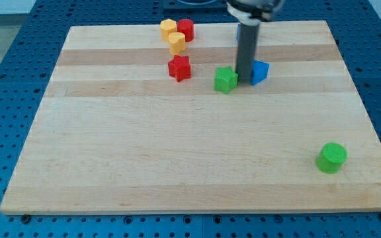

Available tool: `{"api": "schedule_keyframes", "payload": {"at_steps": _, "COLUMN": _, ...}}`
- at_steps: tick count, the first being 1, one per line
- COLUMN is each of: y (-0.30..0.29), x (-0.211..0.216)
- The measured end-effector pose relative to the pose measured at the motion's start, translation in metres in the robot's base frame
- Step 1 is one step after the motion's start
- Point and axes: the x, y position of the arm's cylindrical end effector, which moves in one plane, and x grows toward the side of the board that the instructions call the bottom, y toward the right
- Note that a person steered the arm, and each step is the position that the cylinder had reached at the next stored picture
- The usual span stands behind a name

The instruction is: Push the blue triangle into the top side of the green circle

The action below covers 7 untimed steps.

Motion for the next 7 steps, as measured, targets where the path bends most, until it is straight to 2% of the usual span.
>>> {"api": "schedule_keyframes", "payload": {"at_steps": 1, "y": 0.002, "x": 0.013}}
{"api": "schedule_keyframes", "payload": {"at_steps": 2, "y": -0.026, "x": -0.007}}
{"api": "schedule_keyframes", "payload": {"at_steps": 3, "y": -0.03, "x": -0.046}}
{"api": "schedule_keyframes", "payload": {"at_steps": 4, "y": -0.003, "x": -0.068}}
{"api": "schedule_keyframes", "payload": {"at_steps": 5, "y": 0.054, "x": -0.05}}
{"api": "schedule_keyframes", "payload": {"at_steps": 6, "y": 0.104, "x": 0.009}}
{"api": "schedule_keyframes", "payload": {"at_steps": 7, "y": 0.115, "x": 0.043}}
